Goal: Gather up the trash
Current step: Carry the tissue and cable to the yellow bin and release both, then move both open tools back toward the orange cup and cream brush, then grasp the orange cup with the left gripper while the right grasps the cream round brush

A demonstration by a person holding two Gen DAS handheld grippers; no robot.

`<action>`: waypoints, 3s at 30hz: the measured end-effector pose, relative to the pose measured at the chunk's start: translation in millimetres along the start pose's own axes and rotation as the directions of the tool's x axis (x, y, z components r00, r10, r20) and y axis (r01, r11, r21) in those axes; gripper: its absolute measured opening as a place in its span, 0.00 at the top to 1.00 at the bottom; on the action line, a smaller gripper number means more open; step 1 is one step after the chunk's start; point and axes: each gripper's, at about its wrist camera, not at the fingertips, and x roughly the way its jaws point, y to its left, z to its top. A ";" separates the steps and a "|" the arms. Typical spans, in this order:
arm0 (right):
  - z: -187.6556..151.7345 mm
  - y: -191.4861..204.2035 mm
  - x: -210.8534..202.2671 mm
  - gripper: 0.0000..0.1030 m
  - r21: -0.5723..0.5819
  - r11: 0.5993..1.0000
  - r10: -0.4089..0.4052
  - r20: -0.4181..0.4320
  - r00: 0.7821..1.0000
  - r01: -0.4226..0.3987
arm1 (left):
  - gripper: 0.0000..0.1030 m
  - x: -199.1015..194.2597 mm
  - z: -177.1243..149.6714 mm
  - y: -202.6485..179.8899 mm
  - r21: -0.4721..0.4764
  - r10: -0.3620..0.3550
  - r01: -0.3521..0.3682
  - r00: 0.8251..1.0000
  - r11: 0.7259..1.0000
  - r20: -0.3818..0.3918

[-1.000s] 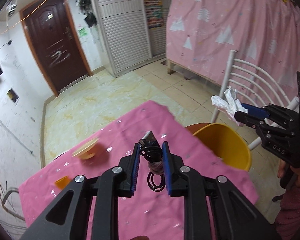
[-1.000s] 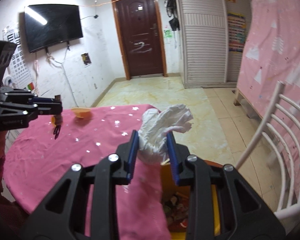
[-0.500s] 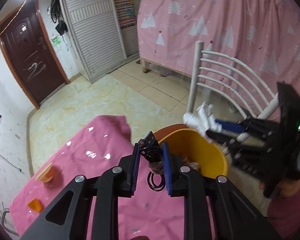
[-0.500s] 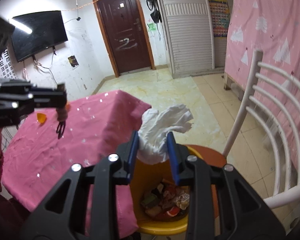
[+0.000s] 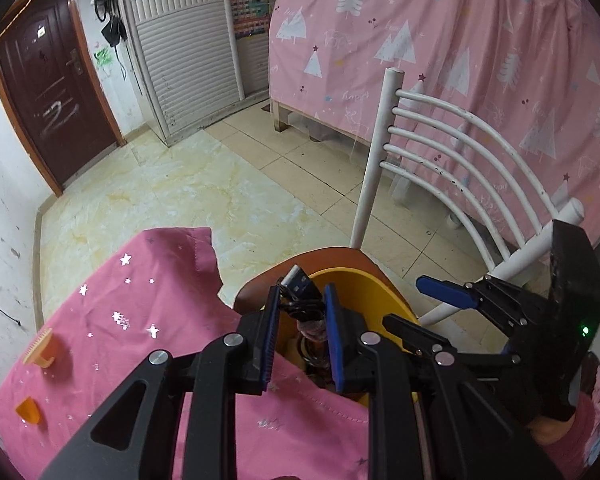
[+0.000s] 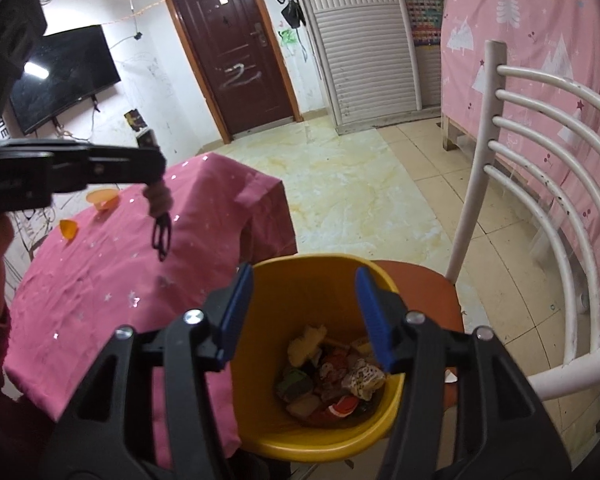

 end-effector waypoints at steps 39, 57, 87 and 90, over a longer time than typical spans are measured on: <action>72.7 222.6 71.5 0.32 -0.337 0.925 0.157 -0.079 0.984 -0.175 | 0.57 -74.5 -85.5 247.5 -0.346 0.188 -0.168 0.982 0.923 0.025; 85.8 312.0 138.0 0.22 -0.403 0.879 0.190 -0.195 0.962 -0.255 | 0.46 -63.0 -150.0 358.5 -0.490 0.230 -0.236 0.970 0.839 -0.074; 94.5 351.8 220.9 0.15 -0.351 0.897 0.166 -0.295 0.941 -0.269 | 0.68 -43.7 -180.1 391.7 -0.492 0.243 -0.272 0.962 0.827 -0.123; 90.9 353.4 228.3 0.15 -0.358 0.899 0.144 -0.301 0.943 -0.252 | 0.68 -47.8 -183.8 394.8 -0.499 0.246 -0.273 0.962 0.823 -0.121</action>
